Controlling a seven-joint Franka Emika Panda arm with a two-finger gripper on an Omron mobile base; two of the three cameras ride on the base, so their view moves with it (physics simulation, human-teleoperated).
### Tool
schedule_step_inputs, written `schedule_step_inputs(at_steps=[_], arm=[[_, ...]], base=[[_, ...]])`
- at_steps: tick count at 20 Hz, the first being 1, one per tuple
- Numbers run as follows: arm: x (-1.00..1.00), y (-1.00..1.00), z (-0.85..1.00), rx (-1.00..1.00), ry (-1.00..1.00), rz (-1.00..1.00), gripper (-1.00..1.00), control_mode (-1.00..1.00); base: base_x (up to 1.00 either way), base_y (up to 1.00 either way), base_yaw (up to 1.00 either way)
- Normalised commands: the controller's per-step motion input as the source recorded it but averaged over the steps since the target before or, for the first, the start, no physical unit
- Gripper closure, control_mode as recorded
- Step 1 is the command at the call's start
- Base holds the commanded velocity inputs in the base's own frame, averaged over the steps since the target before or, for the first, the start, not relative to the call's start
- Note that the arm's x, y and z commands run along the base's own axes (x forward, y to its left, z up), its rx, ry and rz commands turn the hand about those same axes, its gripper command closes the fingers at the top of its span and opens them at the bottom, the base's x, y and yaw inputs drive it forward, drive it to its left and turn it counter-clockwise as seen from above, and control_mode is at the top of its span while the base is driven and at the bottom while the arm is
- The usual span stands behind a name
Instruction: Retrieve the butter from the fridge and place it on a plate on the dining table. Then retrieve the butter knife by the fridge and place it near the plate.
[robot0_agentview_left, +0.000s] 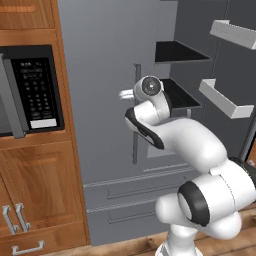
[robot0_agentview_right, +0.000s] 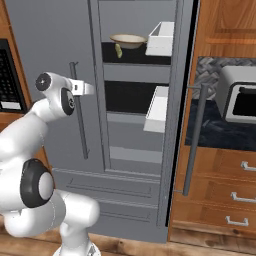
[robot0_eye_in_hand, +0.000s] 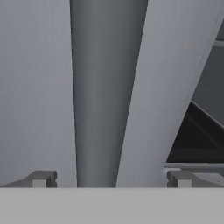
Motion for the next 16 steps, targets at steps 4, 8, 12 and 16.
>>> schedule_step_inputs(at_steps=[4, 8, 12, 16], arm=[[0.21, 0.00, 0.00, 0.00, -0.04, 0.00, 1.00, -1.00], [0.13, 0.00, 0.00, 0.00, -0.02, 0.01, 1.00, -1.00], [0.00, 0.00, 0.00, 0.00, 0.00, 0.00, 1.00, -1.00], [-0.25, 0.00, 0.00, 0.00, 0.00, 0.00, 1.00, -1.00]], base=[[0.00, 0.00, 0.00], [0.00, 0.00, 0.00], [0.00, 0.00, 0.00], [0.00, 0.00, 0.00]])
